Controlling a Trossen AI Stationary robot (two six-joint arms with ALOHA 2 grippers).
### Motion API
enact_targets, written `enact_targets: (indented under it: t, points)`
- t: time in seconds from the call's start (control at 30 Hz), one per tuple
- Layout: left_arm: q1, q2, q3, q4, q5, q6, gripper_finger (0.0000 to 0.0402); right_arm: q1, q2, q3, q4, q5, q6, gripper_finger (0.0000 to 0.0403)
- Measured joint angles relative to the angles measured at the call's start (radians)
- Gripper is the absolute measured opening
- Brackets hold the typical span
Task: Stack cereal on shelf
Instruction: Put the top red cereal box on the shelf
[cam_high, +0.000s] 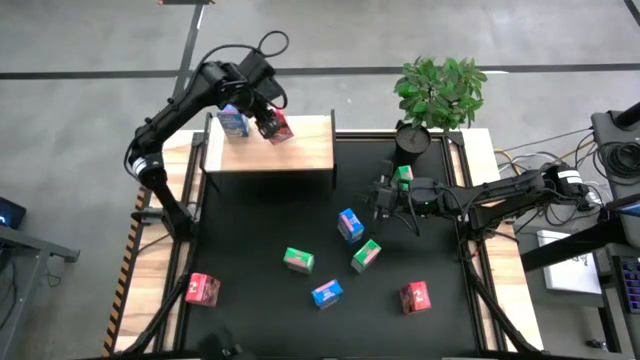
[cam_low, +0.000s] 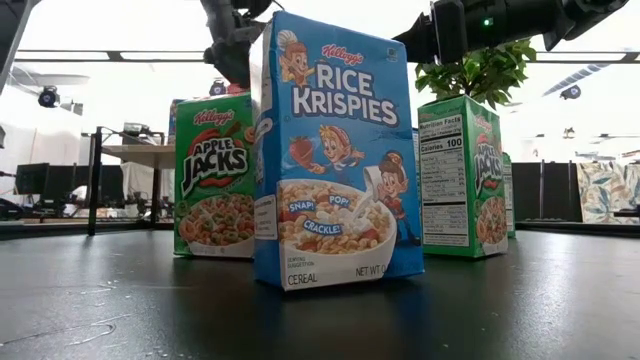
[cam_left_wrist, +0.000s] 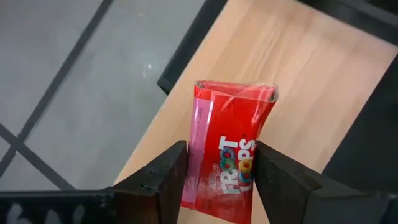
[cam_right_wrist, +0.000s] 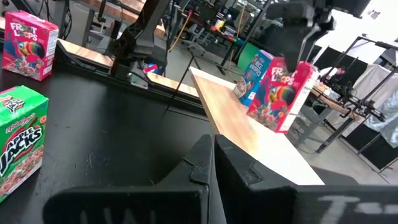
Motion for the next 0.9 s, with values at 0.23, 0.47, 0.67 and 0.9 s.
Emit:
enact_targets:
  t: [0.23,0.47,0.67,0.9]
  points:
    - [-0.003,0.002,-0.043,0.012,-0.001,0.003,0.0198,0.000,0.000,0.000,0.000,0.000,0.000,0.0009]
    - [-0.010,0.002,-0.042,0.015,-0.001,0.025,0.0228,0.000,0.000,0.000,0.000,0.000,0.000,0.0009]
    - [-0.042,-0.006,0.015,0.006,-0.002,0.035,0.0230,0.000,0.000,0.000,0.000,0.000,0.000,0.0009]
    - [-0.136,-0.044,0.024,0.002,-0.002,0.024,0.0217,0.000,0.000,0.000,0.000,0.000,-0.002,0.0009]
